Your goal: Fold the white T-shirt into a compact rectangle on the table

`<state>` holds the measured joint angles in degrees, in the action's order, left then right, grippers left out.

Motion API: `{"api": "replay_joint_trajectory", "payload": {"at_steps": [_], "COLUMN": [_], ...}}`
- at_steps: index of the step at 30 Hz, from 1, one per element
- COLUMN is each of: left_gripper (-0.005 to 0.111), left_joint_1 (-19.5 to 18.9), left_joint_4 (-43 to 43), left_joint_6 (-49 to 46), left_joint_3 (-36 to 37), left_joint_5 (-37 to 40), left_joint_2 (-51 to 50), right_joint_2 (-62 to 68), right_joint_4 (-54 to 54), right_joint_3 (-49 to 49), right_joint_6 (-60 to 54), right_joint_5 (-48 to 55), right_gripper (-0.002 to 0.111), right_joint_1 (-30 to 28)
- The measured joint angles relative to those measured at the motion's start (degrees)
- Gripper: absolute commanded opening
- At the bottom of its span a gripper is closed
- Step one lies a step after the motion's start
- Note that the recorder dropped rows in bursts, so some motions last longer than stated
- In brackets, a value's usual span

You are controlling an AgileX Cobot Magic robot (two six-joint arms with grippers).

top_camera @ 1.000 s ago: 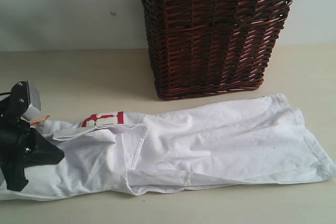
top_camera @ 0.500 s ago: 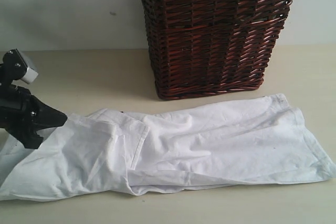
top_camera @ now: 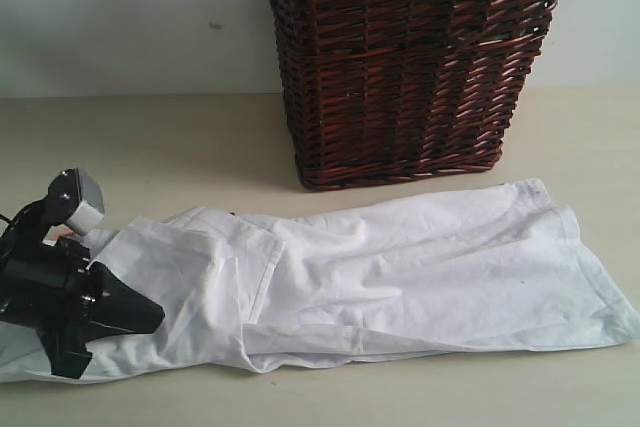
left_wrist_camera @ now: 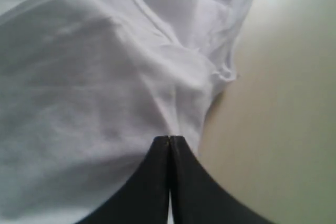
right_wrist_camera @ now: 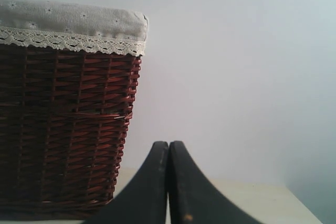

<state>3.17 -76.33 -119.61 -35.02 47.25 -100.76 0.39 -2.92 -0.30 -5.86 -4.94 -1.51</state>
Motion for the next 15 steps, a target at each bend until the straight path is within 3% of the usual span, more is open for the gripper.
{"api": "replay_joint_trajectory", "payload": {"at_steps": [15], "left_gripper": [0.0], "left_joint_1": [0.11], "left_joint_4": [-2.18], "left_joint_6": [-0.31], "left_joint_3": [-0.68], "left_joint_5": [-5.46], "left_joint_2": [-6.18], "right_joint_2": [0.0], "right_joint_4": [0.0], "right_joint_3": [0.0], "right_joint_6": [0.0], "right_joint_5": [0.0], "right_gripper": [0.0], "right_joint_1": [0.0]}}
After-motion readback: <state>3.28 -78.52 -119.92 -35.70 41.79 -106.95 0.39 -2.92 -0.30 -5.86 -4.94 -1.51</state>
